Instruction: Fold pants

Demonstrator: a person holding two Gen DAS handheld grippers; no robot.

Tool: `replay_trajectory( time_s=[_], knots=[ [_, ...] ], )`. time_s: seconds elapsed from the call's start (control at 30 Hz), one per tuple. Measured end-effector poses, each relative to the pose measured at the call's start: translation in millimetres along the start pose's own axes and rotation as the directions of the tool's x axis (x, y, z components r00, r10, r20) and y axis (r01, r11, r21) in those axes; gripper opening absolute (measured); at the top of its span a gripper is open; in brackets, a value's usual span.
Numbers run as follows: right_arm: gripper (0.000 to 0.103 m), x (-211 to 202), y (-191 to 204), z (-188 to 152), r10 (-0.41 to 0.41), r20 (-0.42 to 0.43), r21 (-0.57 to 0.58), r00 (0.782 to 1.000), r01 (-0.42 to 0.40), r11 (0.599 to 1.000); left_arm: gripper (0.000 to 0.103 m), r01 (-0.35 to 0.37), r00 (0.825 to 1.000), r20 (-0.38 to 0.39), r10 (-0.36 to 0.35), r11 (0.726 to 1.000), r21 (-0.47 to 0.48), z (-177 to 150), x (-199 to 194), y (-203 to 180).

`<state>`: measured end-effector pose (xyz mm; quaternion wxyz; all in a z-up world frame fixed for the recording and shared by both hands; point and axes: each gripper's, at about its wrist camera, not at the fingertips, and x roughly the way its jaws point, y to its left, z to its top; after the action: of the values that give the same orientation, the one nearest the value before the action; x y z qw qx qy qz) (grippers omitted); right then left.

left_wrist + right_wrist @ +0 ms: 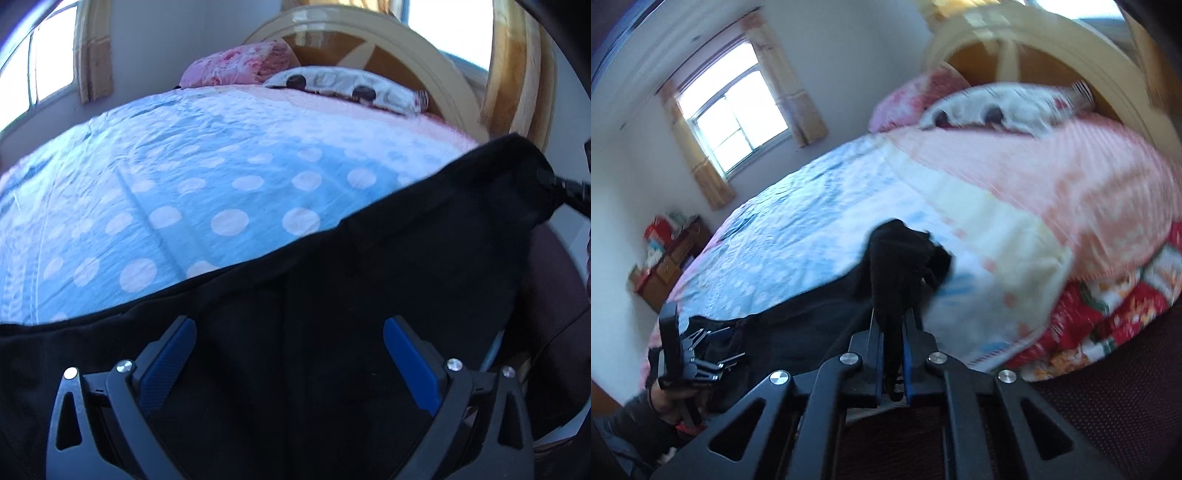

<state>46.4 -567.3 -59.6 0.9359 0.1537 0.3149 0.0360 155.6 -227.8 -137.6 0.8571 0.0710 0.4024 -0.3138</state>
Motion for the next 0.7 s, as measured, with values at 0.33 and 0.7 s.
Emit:
replay_trajectory(
  time_s=[0.33, 0.7],
  knots=[
    [0.007, 68.9, 216.0, -38.8, 0.058, -0.134, -0.490, 0.989, -0.117, 0.864, 0.103, 0.130, 0.989, 0.102, -0.109, 0.965, -0.226, -31.3, -57.0, 57.2],
    [0.056, 116.9, 228.3, -76.9, 0.093, -0.351, -0.449, 0.932, -0.254, 0.857, 0.103, 0.268, 0.963, 0.112, -0.245, 0.921, -0.284, -39.9, -48.6, 55.2]
  ],
)
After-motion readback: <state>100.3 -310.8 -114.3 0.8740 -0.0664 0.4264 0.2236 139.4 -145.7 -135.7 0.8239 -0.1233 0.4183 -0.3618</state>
